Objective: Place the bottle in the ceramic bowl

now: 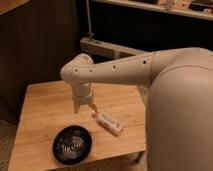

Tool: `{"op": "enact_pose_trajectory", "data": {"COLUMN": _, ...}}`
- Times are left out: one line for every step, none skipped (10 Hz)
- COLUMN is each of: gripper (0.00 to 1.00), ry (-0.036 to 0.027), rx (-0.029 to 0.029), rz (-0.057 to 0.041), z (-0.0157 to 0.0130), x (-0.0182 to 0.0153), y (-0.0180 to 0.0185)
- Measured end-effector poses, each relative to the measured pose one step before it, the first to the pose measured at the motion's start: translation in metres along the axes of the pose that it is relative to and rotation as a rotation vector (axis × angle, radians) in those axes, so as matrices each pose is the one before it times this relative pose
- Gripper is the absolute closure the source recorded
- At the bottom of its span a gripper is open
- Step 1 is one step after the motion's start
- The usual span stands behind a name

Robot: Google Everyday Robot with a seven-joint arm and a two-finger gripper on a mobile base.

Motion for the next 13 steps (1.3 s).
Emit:
{"op": "enact_pose_trajectory", "data": {"gripper": 0.35, "ry": 0.0, "rx": -0.00004, "rz": 0.00011, "z": -0.00002, "x": -0.00001, "y": -0.00003}}
{"op": "enact_pose_trajectory", "data": {"gripper": 0.35, "ry": 0.00003, "rx": -0.00002, "rz": -0.0001, "z": 0.00001, "x": 0.00001, "y": 0.00004}}
{"op": "enact_pose_trajectory", "data": {"gripper": 0.35, "ry": -0.00003, "rx": 0.00006, "rz": 0.00002, "z": 0.00001, "x": -0.00001, "y": -0.00003}}
{"op": "enact_pose_trajectory", "data": {"gripper": 0.35, "ry": -0.00005, "rx": -0.00005, "rz": 0.00001, "z": -0.00002, "x": -0.00001, "y": 0.00001}}
{"op": "enact_pose_trajectory", "data": {"gripper": 0.35, "ry": 0.0, "rx": 0.0, "rz": -0.00001, "z": 0.0, "x": 0.0, "y": 0.00001}}
{"op": "enact_pose_trajectory", "data": {"gripper": 0.35, "ry": 0.00006, "rx": 0.00004, "rz": 0.0, "z": 0.00003, "x": 0.0, "y": -0.00001}}
{"op": "enact_pose_trajectory", "data": {"gripper": 0.35, "ry": -0.00012, "rx": -0.00007, "rz": -0.00006, "z": -0.00005, "x": -0.00001, "y": 0.00004}}
{"op": "enact_pose_trajectory", "data": {"gripper": 0.35, "ry": 0.00011, "rx": 0.00008, "rz": 0.00008, "z": 0.00005, "x": 0.00001, "y": -0.00006}}
{"op": "enact_pose_trajectory", "data": {"gripper": 0.35, "ry": -0.00002, "rx": -0.00004, "rz": 0.0, "z": -0.00003, "x": 0.0, "y": 0.00003}}
{"op": "enact_pose_trajectory", "data": {"gripper": 0.35, "ry": 0.00001, "rx": -0.00003, "rz": -0.00005, "z": 0.0, "x": 0.0, "y": 0.00001}}
{"op": "enact_pose_trajectory", "data": {"gripper": 0.35, "ry": -0.0001, "rx": -0.00002, "rz": -0.00006, "z": 0.00002, "x": -0.00001, "y": -0.0001}}
{"op": "enact_pose_trajectory", "data": {"gripper": 0.35, "ry": -0.00157, "rx": -0.0008, "rz": -0.00725, "z": -0.00066, "x": 0.00036, "y": -0.00126}}
{"op": "enact_pose_trajectory", "data": {"gripper": 0.35, "ry": -0.03249, "rx": -0.03256, "rz": -0.03955, "z": -0.0038, "x": -0.0019, "y": -0.00177}}
